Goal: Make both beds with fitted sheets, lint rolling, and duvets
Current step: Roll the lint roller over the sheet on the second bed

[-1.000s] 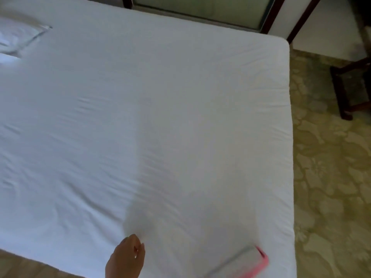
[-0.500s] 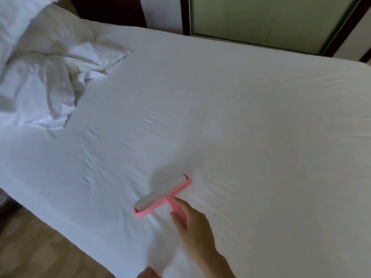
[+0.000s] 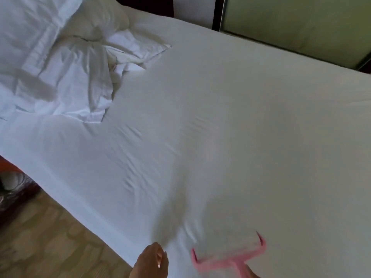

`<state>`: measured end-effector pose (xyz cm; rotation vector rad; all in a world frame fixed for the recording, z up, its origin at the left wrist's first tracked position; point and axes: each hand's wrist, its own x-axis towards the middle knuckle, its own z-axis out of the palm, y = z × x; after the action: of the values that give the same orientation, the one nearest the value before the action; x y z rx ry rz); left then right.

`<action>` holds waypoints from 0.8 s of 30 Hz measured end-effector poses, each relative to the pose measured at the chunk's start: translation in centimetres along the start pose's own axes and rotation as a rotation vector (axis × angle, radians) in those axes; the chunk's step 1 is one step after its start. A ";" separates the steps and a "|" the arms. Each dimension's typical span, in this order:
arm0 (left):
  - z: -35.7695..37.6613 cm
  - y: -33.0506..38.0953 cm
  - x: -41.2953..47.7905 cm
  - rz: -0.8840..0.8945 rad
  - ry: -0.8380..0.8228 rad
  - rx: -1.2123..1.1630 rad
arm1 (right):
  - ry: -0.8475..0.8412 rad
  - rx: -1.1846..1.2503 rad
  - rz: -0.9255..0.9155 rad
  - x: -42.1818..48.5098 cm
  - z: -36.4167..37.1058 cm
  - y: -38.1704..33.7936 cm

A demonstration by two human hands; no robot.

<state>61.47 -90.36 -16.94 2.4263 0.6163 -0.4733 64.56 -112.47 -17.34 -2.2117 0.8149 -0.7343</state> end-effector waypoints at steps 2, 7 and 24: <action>-1.2 0.5 0.1 -0.027 -0.085 0.032 | -0.595 0.008 -0.001 -1.2 -1.7 -3.6; -0.9 -0.5 -0.5 -0.011 -0.088 0.067 | -1.019 0.018 -0.071 -2.4 2.2 -13.2; 5.1 5.5 -15.7 0.020 -0.035 0.158 | -1.169 -0.515 -0.154 4.1 -23.8 5.4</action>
<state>50.36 -102.41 -11.16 2.5642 0.5580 -0.5745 49.15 -127.66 -5.36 -2.5882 0.2115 0.7994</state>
